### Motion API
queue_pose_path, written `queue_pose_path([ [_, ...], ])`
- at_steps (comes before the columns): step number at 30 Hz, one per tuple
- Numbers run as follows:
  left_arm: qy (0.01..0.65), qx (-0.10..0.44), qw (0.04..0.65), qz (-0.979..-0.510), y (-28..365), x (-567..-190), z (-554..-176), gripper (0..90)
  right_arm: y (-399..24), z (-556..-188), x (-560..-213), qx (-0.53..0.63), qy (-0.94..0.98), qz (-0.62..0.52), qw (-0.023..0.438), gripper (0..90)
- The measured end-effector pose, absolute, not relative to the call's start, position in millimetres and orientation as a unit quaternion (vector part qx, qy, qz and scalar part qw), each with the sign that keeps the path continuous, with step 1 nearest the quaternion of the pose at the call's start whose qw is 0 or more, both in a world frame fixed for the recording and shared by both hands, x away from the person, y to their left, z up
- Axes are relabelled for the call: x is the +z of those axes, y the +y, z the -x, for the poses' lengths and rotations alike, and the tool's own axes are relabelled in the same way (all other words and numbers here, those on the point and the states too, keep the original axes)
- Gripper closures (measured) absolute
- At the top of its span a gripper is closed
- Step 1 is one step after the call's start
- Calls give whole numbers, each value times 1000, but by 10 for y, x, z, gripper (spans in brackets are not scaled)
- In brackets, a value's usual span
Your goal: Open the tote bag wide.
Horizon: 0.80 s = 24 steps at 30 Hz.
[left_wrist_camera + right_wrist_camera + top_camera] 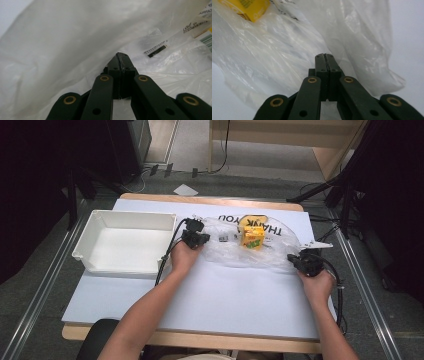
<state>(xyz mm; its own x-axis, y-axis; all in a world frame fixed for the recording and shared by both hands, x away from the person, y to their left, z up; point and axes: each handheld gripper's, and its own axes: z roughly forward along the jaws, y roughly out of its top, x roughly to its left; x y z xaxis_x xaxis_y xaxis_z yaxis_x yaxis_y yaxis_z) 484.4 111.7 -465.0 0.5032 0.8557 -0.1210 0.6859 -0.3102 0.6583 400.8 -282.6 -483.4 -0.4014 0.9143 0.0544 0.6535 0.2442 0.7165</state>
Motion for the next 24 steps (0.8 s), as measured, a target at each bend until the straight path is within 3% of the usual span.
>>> queue_pose_path([
  [12, 490, 137, 322, -799, 1074, -4634, -4901, 900, -3251, -3968, -4841, 328, 740, -554, 196, 900],
  [17, 491, 114, 320, -802, 1074, -4608, -4920, 899, -3181, -3993, -4794, 321, 752, -542, 194, 900],
  [24, 460, 124, 337, -812, 987, -4491, -4789, 882, -3026, -3974, -4588, 352, 759, -512, 192, 900],
])
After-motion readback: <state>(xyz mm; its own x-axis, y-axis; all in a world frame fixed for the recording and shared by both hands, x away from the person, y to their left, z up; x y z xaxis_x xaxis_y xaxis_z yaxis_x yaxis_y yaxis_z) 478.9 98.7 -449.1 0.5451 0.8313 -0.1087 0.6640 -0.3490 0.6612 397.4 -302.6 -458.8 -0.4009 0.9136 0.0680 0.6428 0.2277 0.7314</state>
